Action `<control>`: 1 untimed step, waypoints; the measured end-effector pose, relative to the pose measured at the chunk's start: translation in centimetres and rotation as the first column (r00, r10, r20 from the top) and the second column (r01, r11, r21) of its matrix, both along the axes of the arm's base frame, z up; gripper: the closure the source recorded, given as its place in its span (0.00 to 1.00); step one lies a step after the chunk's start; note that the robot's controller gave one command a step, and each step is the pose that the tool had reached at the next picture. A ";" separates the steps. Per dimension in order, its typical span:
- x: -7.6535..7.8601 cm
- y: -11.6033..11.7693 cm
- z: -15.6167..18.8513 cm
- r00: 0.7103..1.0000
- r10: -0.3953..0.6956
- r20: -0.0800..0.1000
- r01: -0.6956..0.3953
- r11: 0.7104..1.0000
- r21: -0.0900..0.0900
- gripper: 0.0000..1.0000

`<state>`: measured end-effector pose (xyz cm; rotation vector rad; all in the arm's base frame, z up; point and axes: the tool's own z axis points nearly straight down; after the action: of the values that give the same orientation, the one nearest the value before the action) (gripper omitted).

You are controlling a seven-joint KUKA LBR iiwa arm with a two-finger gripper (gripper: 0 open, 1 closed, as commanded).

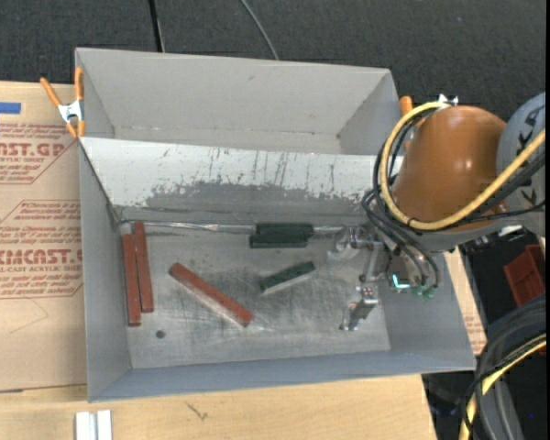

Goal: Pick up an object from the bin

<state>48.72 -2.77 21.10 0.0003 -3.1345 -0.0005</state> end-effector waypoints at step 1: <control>0.2 0.0 0.4 1.000 0.000 0.008 0.000 1.000 -0.001 0.00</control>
Offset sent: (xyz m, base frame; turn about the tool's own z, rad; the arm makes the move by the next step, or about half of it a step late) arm 0.0687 0.0139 -0.1410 0.0363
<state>48.89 -2.77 21.46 0.0010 -3.1424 0.0005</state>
